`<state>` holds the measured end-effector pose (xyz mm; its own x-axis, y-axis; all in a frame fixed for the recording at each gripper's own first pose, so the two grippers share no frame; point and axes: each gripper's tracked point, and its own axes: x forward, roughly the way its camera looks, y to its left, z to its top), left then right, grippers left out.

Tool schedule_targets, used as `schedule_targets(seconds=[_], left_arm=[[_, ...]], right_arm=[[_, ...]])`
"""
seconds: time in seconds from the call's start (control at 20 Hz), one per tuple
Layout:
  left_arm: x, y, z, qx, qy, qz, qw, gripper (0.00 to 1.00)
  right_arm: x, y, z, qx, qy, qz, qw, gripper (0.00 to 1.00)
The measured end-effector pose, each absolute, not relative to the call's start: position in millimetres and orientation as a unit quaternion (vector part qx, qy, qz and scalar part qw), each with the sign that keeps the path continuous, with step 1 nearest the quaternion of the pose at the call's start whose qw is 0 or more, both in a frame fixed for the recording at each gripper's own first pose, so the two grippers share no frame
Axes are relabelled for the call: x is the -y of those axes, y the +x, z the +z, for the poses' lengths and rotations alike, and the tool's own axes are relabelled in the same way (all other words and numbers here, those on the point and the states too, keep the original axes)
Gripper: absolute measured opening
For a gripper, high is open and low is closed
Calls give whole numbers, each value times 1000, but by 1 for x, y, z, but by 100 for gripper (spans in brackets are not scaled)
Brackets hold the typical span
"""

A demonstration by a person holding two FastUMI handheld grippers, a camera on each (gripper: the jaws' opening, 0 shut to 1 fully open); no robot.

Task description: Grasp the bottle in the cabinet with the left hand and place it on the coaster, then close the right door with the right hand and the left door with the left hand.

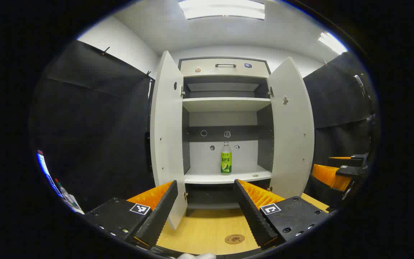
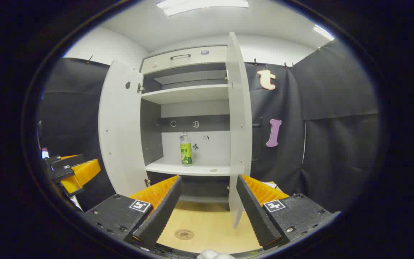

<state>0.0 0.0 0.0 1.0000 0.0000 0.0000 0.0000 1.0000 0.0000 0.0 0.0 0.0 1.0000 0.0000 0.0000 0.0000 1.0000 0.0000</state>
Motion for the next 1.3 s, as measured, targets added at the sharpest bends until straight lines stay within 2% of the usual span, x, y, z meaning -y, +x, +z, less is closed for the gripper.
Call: schedule_targets(seconds=[0.25, 0.3, 0.35, 0.4, 0.45, 0.5, 0.7, 1.3], left_arm=[[1, 0, 4, -9, 10, 29, 999, 95], [2, 1, 5, -9, 12, 34, 999, 99], [2, 0, 6, -9, 13, 38, 999, 99], [3, 0, 6, -10, 13, 42, 999, 95], [3, 0, 6, -11, 15, 44, 999, 99], [3, 1, 6, -12, 17, 47, 999, 95], [3, 7, 5, -16, 18, 46, 999, 96], [-26, 72, -9, -13, 5, 0, 1000, 96]], right_arm=[[7, 7, 7, -6, 6, 22, 1000, 99], [10, 10, 6, -10, 6, 23, 1000, 99], [11, 11, 4, -16, 8, 24, 1000, 99], [10, 12, 3, -17, 10, 29, 999, 99], [6, 14, 5, -15, 14, 36, 999, 99], [3, 16, 6, -14, 15, 41, 999, 99], [-7, 26, 5, -14, 5, 50, 999, 99], [-29, 75, 8, 4, -11, -6, 1000, 99]])
